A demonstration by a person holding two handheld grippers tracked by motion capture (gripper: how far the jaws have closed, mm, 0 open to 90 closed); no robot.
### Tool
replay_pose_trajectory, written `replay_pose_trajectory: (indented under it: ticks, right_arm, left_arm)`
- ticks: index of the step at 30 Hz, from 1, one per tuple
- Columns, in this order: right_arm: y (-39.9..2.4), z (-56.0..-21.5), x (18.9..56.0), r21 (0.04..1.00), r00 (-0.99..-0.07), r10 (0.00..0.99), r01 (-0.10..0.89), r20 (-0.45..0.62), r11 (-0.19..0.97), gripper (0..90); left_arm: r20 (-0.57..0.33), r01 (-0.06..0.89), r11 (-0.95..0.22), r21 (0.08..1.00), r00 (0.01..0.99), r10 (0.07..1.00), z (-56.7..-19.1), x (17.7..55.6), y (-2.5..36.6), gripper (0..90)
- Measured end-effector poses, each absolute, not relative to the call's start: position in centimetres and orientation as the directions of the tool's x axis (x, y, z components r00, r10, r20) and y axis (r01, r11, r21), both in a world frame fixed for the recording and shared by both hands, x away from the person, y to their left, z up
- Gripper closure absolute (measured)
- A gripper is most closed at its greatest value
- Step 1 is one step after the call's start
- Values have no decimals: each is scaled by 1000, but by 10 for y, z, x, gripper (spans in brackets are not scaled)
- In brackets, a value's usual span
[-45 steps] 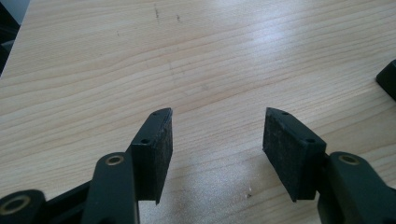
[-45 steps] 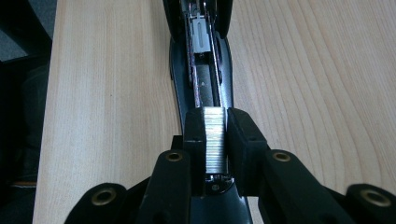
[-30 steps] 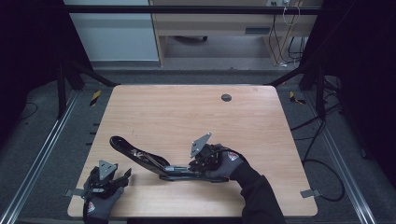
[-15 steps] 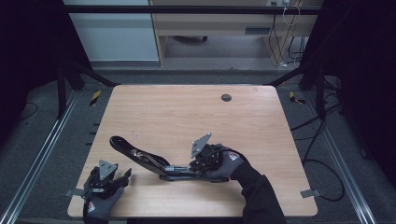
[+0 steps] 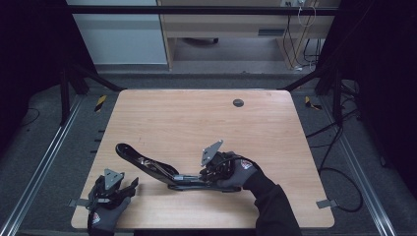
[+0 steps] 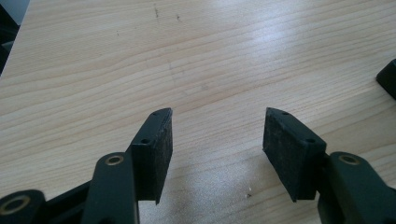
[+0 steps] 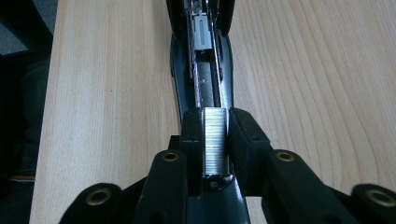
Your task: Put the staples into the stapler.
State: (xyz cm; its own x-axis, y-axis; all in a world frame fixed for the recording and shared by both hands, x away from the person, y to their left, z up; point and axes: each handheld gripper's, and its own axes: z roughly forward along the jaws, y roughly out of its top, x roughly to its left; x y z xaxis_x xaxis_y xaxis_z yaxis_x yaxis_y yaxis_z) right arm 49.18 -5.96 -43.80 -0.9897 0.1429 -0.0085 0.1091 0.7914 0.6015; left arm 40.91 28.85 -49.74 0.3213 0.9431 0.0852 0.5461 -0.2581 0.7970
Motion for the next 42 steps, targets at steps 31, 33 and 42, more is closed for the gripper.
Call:
replay_pose_trajectory:
  ticks: [31,33,42]
  right_arm:
    - [-56,-448,481,607,-982,190,152,2,780,726]
    - [-55,-448,480,608,-981,195,155,1,778,712]
    - [-53,-449,475,600,-982,184,120,-46,791,693]
  left_arm:
    - [88,546,-261,796,323,942,-497,409,288,419]
    - [88,546,-261,796,323,942,-497,409,288,419]
    - [86,545,-260,797,323,942,-498,409,287,419]
